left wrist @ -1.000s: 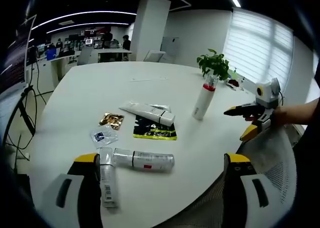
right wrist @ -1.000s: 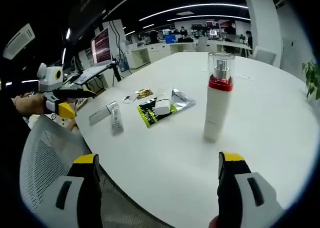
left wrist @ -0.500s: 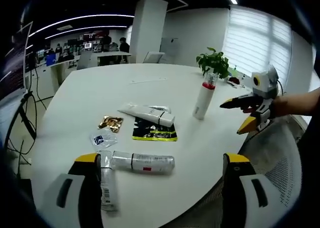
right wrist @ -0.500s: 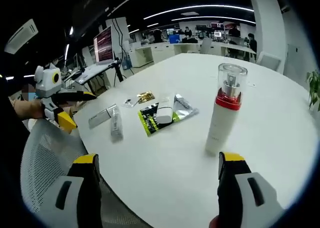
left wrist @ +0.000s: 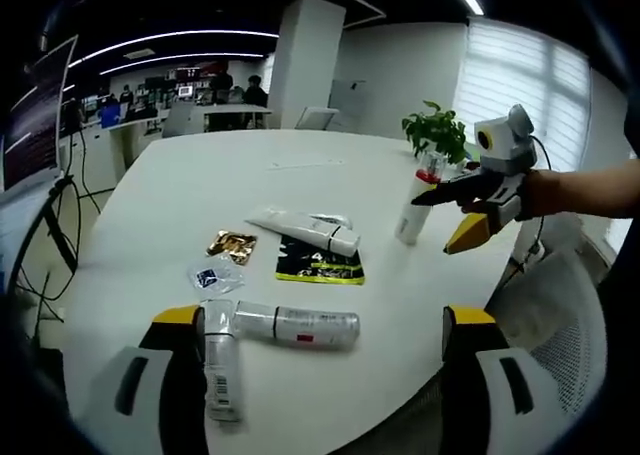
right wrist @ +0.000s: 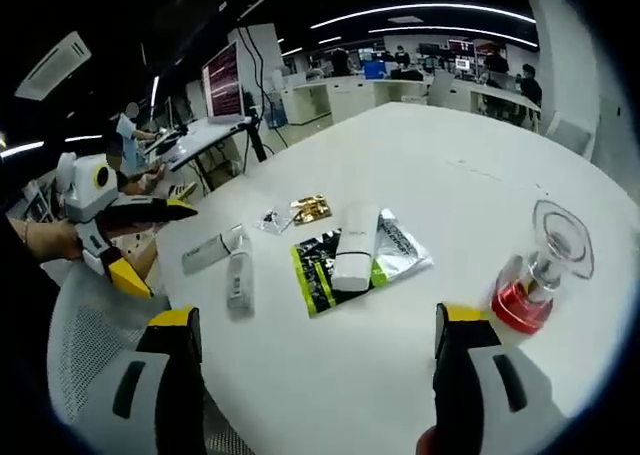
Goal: Arrange the skincare products in the storage area until every visible bottle or jar stands upright without overlapping.
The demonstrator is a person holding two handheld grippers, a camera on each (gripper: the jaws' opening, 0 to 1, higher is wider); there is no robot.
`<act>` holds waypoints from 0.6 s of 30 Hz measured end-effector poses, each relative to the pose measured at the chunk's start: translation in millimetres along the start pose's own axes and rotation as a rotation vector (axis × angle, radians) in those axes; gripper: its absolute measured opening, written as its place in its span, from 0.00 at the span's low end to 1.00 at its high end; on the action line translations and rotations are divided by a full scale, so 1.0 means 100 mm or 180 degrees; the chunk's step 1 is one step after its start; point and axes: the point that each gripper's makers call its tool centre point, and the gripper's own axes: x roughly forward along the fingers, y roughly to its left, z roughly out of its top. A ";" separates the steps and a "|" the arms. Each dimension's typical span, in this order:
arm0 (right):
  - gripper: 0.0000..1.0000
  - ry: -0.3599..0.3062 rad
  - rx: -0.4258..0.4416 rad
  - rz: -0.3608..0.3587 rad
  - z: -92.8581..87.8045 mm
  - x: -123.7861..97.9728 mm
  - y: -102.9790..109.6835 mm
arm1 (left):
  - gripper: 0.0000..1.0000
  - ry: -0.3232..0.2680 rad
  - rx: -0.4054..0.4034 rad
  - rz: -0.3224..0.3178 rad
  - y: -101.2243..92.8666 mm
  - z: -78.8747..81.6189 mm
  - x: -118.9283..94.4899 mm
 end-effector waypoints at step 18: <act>0.84 0.0206 -0.0346 -0.0051 0.45 0.74 -0.17 | 0.89 0.0007 -0.0025 0.0040 0.05 -0.02 0.00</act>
